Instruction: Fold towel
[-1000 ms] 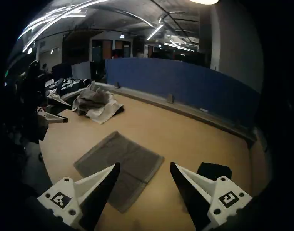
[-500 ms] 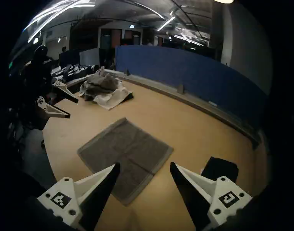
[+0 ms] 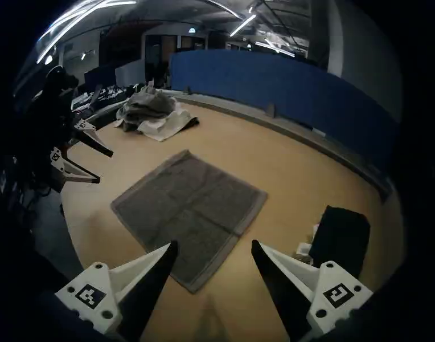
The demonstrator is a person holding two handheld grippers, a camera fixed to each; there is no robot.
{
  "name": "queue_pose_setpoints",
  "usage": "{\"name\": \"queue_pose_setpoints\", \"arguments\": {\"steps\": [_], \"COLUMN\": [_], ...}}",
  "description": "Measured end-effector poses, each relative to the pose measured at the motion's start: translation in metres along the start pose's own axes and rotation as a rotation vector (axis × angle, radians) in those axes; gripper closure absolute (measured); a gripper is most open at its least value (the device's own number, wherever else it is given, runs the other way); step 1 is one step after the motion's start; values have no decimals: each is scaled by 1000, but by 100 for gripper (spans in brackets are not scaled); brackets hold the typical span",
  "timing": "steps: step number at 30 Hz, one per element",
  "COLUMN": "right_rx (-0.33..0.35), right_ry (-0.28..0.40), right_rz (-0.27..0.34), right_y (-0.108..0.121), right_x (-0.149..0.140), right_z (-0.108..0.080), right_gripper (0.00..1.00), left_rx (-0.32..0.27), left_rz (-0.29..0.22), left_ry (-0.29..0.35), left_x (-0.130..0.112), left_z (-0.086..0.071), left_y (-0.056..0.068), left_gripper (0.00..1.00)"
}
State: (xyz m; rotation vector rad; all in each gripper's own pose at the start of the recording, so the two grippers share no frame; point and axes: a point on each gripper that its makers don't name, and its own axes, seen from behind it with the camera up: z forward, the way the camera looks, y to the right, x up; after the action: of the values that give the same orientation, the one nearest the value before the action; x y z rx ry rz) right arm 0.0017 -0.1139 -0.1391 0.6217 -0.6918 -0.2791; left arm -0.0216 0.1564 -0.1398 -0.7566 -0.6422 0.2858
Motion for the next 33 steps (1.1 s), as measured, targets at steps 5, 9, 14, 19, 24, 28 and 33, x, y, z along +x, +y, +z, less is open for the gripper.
{"name": "queue_pose_setpoints", "arguments": {"steps": [5,9,14,19,24,28,33], "right_rx": [1,5,14,18,20,19,16], "right_ry": [-17,-33,-49,-62,-77,-95,-111], "right_rz": [-4,0,6,1,-4,-5,-6], "right_y": [-6,-11,-17,-21,-24,-25,-26], "right_x": [-16,-28,-43,-57,-69,-81,-93], "right_z": [11,19,27,34,40,45,49], "right_gripper": [0,0,0,0,0,0,0], "left_rx": [-2,-1,-10,-9,-4,3,5], "left_rz": [6,20,33,25,23,39,46], "left_ry": [-19,-43,-76,-98,-116,-130,-149], "left_x": [-17,-32,-51,-62,-72,-80,-89], "left_z": [12,20,26,31,36,39,41], "left_y": [5,8,13,14,13,12,12], "left_gripper": [3,4,3,3,3,3,3]}}
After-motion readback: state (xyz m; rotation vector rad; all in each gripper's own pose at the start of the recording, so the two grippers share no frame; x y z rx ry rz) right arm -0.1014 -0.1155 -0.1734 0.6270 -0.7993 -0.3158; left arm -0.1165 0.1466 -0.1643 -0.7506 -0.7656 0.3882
